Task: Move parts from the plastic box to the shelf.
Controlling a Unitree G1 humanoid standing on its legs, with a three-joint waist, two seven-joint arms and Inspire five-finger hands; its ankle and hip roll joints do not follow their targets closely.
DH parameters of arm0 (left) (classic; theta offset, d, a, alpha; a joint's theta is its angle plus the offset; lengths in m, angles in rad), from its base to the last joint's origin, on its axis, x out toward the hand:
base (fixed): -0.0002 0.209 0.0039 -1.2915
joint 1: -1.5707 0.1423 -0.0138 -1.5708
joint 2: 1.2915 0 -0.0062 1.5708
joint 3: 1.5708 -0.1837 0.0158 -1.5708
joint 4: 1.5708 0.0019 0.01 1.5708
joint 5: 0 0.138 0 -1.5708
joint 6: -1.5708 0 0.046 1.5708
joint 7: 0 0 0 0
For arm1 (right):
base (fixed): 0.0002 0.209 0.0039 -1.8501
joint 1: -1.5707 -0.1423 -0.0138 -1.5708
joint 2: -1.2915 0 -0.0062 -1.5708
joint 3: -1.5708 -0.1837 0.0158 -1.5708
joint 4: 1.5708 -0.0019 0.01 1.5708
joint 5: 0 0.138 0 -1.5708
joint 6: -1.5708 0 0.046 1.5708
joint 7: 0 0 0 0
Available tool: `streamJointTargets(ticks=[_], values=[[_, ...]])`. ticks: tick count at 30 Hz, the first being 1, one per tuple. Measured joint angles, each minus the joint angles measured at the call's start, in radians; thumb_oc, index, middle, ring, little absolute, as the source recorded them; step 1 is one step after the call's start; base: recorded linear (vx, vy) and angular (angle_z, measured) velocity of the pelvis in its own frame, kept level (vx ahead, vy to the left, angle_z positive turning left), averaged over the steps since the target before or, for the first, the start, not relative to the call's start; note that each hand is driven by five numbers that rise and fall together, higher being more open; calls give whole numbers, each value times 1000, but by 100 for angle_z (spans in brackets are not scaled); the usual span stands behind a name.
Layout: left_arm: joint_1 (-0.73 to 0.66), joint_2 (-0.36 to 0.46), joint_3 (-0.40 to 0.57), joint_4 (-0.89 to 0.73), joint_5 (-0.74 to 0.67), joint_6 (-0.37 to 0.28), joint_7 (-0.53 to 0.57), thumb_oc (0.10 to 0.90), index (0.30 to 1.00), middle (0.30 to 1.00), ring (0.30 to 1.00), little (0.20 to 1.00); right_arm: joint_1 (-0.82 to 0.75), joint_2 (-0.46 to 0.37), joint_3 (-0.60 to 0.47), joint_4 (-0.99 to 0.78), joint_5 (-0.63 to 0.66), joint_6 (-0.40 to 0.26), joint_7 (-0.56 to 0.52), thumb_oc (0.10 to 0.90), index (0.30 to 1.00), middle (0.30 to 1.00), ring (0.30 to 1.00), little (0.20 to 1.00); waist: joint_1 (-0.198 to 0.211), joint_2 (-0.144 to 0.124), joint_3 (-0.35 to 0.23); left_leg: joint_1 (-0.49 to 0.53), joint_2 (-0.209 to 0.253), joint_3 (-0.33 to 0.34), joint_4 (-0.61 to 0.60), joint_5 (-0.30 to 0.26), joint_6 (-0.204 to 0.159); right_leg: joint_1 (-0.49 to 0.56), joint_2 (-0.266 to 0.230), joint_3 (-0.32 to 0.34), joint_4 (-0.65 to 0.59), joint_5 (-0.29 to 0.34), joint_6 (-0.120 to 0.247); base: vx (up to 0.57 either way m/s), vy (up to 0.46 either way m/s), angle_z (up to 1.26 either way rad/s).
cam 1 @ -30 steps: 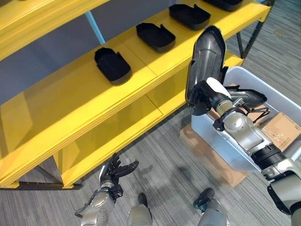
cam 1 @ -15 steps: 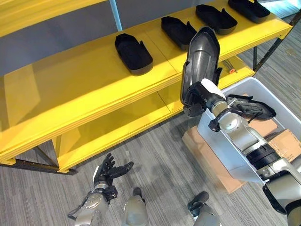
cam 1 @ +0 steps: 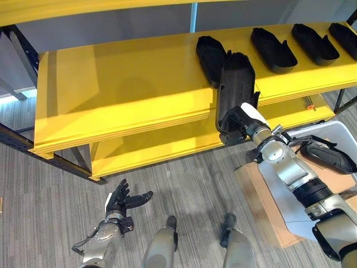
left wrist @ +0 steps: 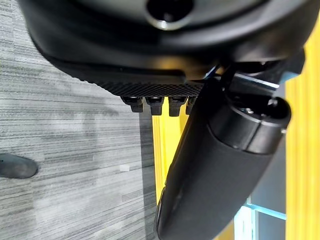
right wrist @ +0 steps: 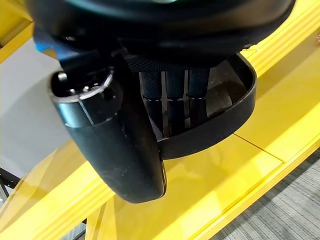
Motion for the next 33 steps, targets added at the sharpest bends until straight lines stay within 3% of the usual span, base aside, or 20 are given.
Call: streamJointTargets(ticks=[3, 4, 5, 6, 8, 14, 19, 33], values=[[-12, -5, -17, 0, 0, 0, -3, 900, 1000, 1000, 1000, 1000, 0, -10, -7, 4, 0, -1, -1, 400, 300, 300, 300, 300, -44, -7, 7, 11, -24, -62, -10, 7, -37, 76, 30, 39, -145, 35, -12, 135, -184, 70], [-24, -6, -19, 0, 0, 0, -3, 900, 1000, 1000, 1000, 1000, -1, -18, -8, 5, 0, -1, -2, 400, 300, 300, 300, 300, -48, -17, 12, 11, -38, -79, 4, -3, -55, 105, 31, 62, -162, 84, -20, 135, -182, 52], [-30, -6, -21, 0, 0, 0, -2, 900, 1000, 1000, 1000, 1000, -2, -22, -8, 5, 0, 0, -2, 400, 300, 300, 300, 300, -51, -18, 15, 8, -39, -88, 13, -9, -60, 106, 33, 68, -157, 119, -34, 137, -182, 46], [-38, -12, -24, 1, 0, 0, -2, 900, 1000, 1000, 1000, 1000, -4, -29, -10, 6, 0, 0, -2, 400, 300, 300, 300, 300, -52, -9, 23, 8, -31, -100, 22, -21, -71, 107, 41, 64, -140, 139, -76, 87, -114, 15], [-16, -39, -4, -31, 0, -1, -5, 900, 1000, 1000, 1000, 1000, -15, -29, -11, 4, 0, 0, 5, 400, 300, 300, 300, 300, -45, 9, 32, 53, 32, -102, -20, -29, -107, 120, 99, 44, -117, 104, -109, 141, -189, -11], [-27, -46, -1, -33, 0, 3, -22, 900, 1000, 1000, 1000, 1000, -33, -53, -20, 4, 9, 6, 5, 400, 300, 300, 300, 300, -57, 16, 28, 166, 94, -103, -152, 2, -153, 169, 150, 29, -115, 62, -136, 112, -138, -6], [-34, -68, 24, -62, -2, 3, -20, 900, 1000, 1000, 1000, 1000, -52, -56, -47, -1, 9, 5, 4, 400, 300, 300, 300, 300, -73, 23, 25, 187, 99, -110, -193, 19, -157, 174, 152, 21, -114, 55, -140, 79, -71, 5], [-30, -78, 41, -64, -5, 5, -14, 900, 1000, 1000, 1000, 1000, -83, -59, -40, -56, 9, 5, 6, 400, 300, 300, 300, 300, -70, 43, -14, 202, 101, -109, -218, 28, -157, 174, 153, 24, -106, 50, -142, 39, -12, 0]])
